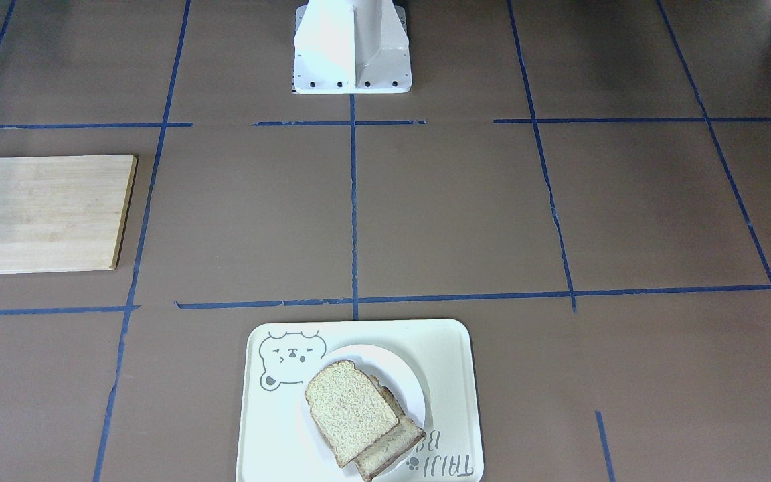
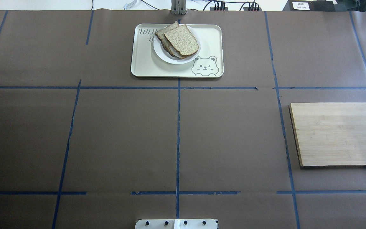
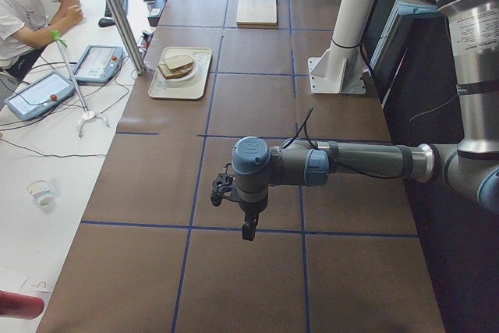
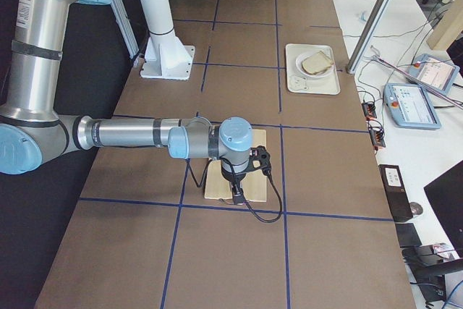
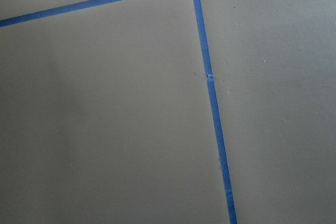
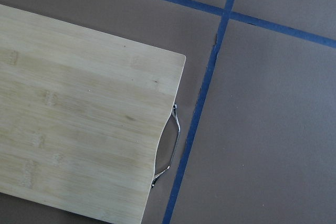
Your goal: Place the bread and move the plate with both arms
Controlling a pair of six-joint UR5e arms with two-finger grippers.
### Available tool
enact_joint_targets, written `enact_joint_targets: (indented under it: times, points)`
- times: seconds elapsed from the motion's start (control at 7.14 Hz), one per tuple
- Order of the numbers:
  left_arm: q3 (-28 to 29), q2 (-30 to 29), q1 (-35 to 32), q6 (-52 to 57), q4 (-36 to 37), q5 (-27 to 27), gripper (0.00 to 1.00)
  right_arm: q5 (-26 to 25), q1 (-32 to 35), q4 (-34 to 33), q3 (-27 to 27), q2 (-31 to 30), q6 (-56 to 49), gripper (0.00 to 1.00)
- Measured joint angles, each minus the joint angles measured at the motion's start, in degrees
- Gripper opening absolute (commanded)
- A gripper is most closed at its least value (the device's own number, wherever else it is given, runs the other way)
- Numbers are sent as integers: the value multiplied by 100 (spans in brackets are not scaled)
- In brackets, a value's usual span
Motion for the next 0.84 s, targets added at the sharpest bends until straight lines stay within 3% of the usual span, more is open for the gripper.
enact_joint_targets:
  times: [0.84]
  points:
    - [-28, 0, 0, 6, -6, -3, 100, 61, -2, 0, 0, -13, 0, 100]
